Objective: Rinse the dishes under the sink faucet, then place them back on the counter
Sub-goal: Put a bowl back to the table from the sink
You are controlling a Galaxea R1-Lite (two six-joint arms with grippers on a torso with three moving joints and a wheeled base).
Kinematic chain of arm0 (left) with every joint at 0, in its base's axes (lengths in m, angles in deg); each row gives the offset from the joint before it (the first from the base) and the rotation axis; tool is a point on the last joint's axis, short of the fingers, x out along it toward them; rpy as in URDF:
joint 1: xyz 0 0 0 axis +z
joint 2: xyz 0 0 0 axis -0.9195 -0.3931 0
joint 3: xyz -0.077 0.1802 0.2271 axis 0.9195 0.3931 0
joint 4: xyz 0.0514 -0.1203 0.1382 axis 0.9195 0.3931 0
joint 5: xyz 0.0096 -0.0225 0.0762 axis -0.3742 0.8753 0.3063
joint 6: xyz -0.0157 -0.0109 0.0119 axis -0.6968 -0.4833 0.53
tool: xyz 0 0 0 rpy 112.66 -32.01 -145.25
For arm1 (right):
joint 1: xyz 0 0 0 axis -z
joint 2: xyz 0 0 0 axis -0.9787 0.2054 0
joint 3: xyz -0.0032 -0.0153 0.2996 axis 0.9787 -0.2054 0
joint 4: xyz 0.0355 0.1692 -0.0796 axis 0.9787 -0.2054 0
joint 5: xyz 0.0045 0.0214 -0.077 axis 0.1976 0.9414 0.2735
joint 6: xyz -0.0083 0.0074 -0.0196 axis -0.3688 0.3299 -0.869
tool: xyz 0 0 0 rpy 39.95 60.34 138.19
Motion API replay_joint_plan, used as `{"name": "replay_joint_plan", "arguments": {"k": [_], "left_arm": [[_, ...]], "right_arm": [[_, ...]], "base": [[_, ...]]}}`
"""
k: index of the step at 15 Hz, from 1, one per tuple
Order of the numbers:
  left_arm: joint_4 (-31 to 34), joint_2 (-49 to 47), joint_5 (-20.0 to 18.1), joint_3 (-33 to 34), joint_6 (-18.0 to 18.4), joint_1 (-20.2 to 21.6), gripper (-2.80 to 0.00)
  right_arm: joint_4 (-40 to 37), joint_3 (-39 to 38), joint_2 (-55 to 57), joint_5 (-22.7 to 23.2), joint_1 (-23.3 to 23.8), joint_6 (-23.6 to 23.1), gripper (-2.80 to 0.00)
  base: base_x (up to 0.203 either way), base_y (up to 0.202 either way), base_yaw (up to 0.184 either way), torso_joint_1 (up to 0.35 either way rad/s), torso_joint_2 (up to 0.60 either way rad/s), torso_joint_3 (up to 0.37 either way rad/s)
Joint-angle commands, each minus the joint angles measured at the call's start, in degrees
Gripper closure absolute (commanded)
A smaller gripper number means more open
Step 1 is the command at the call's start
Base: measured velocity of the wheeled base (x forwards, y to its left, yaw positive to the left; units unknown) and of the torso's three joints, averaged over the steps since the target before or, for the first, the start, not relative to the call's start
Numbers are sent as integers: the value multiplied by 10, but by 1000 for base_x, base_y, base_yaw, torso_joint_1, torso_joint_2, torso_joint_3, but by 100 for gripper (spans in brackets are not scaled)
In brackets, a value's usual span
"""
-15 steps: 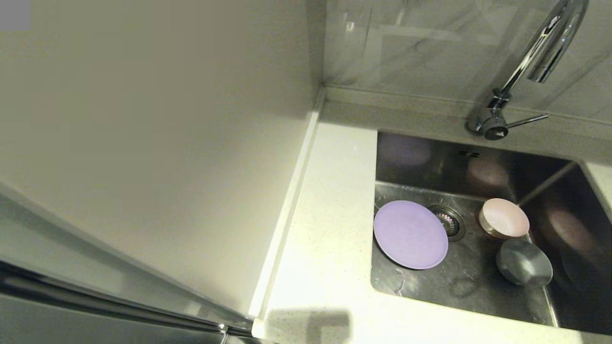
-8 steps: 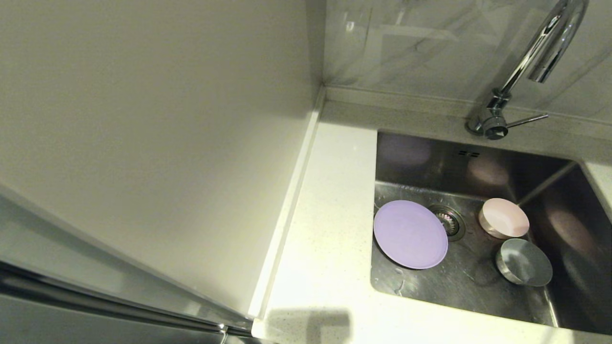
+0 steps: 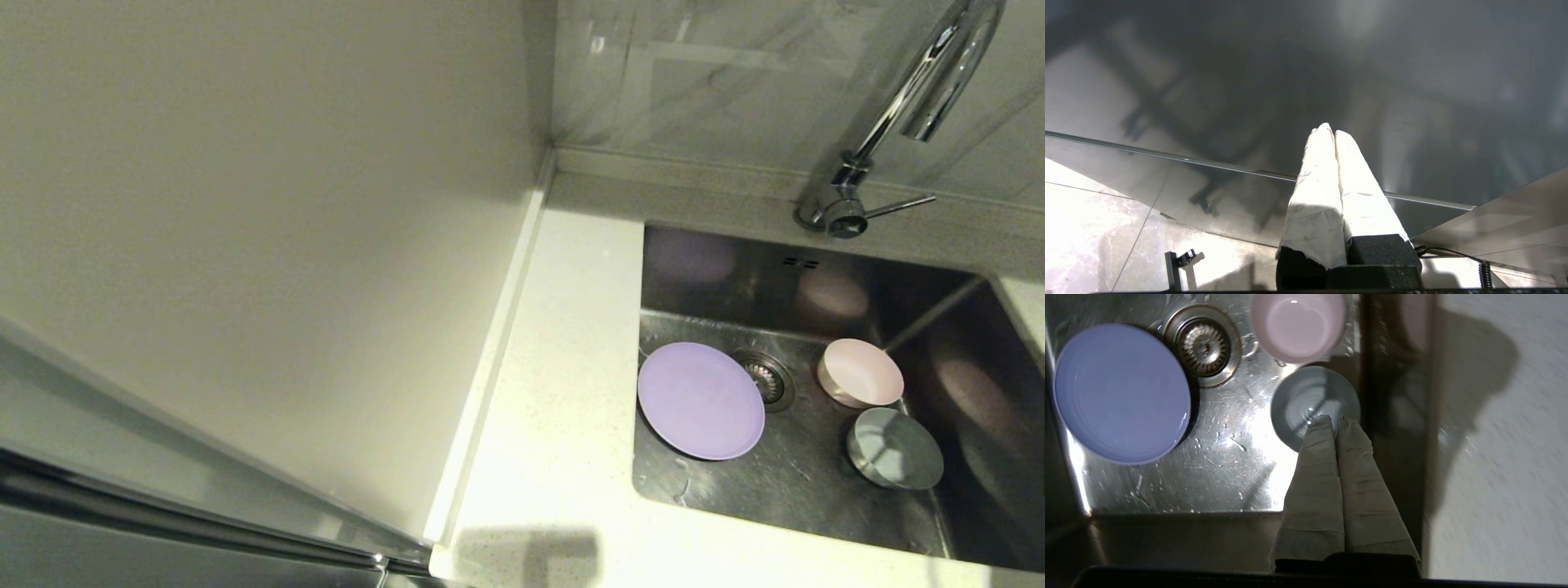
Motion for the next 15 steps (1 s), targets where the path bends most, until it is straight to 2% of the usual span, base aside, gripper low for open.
{"name": "replay_joint_plan", "arguments": {"k": [1,4,8,13,15], "left_arm": [[0,0,0,1,0,0,0],[0,0,0,1,0,0,0],[0,0,0,2,0,0,0],[0,0,0,1,0,0,0],[0,0,0,2,0,0,0]], "right_arm": [[79,-37,38,12,-25,-22,0],[101,-42,50,11,-61,-23,0],[64,-23,62,9,-66,5,0],[67,-41,67,-4,-71,-24,0],[75,-59,69,-47,-80,-35,0]], "base": [[0,0,0,0,0,0],[0,0,0,0,0,0],[0,0,0,0,0,0],[0,0,0,0,0,0],[0,0,0,0,0,0]]}}
